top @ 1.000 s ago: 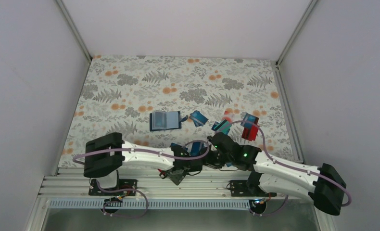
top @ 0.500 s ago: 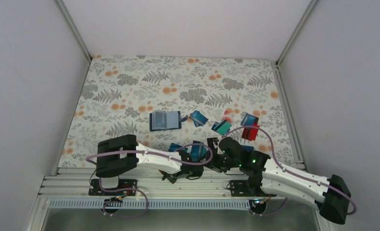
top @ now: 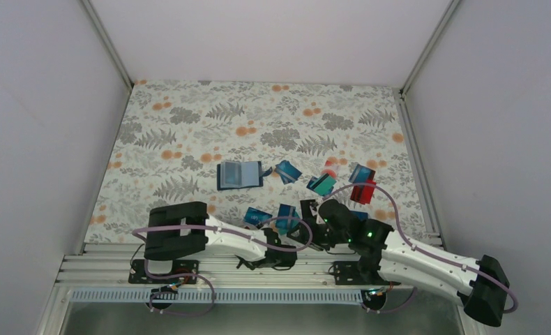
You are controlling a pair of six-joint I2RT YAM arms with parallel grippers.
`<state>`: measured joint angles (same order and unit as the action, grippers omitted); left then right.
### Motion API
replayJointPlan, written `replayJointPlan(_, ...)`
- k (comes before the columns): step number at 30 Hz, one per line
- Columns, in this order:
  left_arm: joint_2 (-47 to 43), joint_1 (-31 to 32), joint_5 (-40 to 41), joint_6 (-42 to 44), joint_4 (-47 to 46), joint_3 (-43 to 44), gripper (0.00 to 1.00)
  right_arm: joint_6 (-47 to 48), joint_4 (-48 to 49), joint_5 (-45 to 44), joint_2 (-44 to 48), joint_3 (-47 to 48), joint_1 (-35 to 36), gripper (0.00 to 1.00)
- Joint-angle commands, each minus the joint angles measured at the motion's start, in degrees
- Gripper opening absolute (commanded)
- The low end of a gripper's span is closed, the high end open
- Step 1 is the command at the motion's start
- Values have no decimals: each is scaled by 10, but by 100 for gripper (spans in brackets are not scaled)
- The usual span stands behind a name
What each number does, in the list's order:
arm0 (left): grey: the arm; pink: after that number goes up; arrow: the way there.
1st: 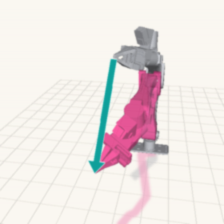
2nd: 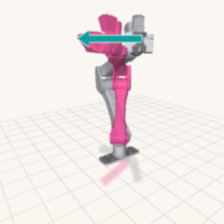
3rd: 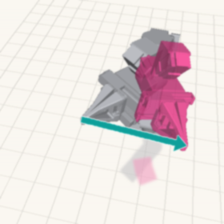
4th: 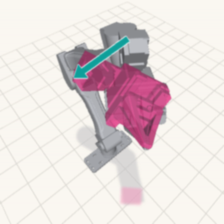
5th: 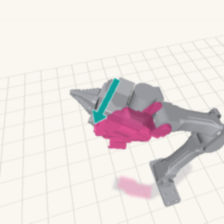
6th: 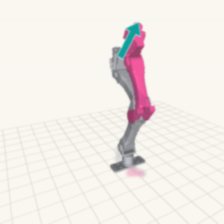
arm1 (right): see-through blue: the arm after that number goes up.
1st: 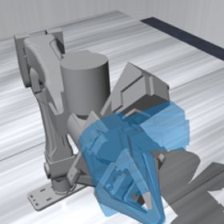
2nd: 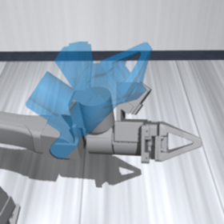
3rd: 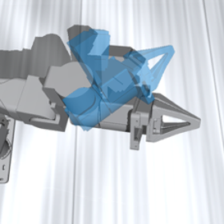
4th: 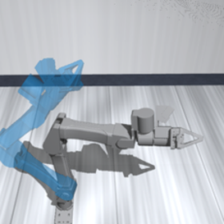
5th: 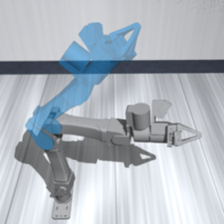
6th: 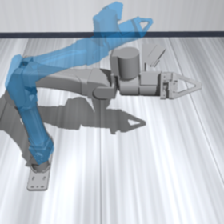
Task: Put the credit cards into the card holder
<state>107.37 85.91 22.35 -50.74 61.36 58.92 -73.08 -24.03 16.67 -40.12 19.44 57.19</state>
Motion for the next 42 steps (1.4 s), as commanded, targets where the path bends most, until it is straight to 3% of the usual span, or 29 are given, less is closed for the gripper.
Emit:
replayJointPlan(1, 26, 0, -9, -6, -29, -37, 35, -9, -16, -11, 11, -2, -5, 47)
replayJointPlan(7, 16, 4, -2, 6, -19, -15, 21, -10, -17, -12, 11, -2, -7, 47)
replayJointPlan(21, -16, 23, 10, 11, 53, 68, 3, -12, -9, -15, -5, 6, -7, 47)
replayJointPlan(30, -46, 10, 15, 17, 71, 108, 2, 1, -1, -25, -35, 26, -11, 47)
replayJointPlan(36, -123, -65, -26, 62, 14, 106, 2, 41, 19, -6, -64, 48, -52, 47)
replayJointPlan(42, -232, -213, -135, 145, -106, 69, 2, 129, 33, 46, -145, 104, -123, 46)
